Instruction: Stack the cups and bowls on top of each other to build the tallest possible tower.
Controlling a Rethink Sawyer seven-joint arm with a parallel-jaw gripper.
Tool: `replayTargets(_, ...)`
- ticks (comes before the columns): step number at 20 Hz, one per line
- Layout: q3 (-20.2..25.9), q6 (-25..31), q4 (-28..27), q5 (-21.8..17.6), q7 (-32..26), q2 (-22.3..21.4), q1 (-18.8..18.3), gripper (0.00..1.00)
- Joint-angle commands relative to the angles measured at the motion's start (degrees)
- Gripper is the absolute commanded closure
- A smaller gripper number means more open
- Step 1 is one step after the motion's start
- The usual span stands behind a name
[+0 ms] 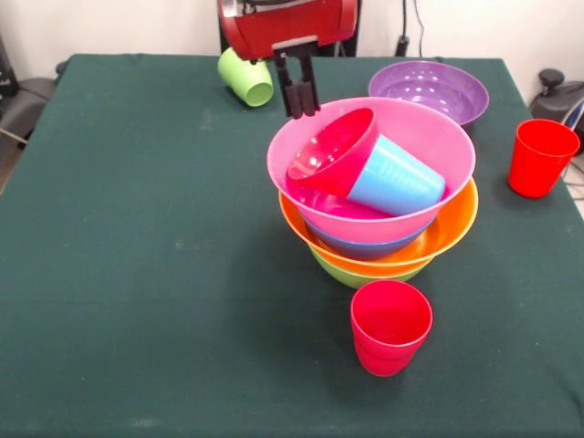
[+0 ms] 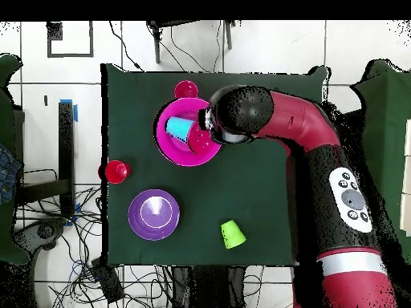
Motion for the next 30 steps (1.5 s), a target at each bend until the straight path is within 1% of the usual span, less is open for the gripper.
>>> replayTargets(1,-1.6,-3.3,2.2,-4.3,2.1,4.5,0.3,1.0)
replayTargets(3,-1.6,-3.8,2.2,-4.0,2.8,4.8,0.4,1.0)
replayTargets(7,0.0,-5.9,2.0,-3.4,2.0,5.9,0.2,1.0)
replayTargets(12,2.8,-10.0,3.6,-0.8,2.3,7.3,-0.6,1.0)
replayTargets(17,3.8,-13.0,5.4,0.2,2.8,7.4,-0.9,1.0)
replayTargets(18,4.1,-13.2,5.0,0.4,2.6,7.7,-0.8,1.0)
replayTargets(21,4.7,-13.0,4.9,1.8,3.0,8.2,-0.8,1.0)
replayTargets(26,5.7,-11.4,5.5,5.4,4.8,9.3,-0.8,1.0)
replayTargets(29,5.4,-10.2,5.7,7.2,5.9,9.4,-0.2,1.0)
replayTargets(30,5.0,-9.5,6.0,8.1,7.1,9.2,0.2,1.0)
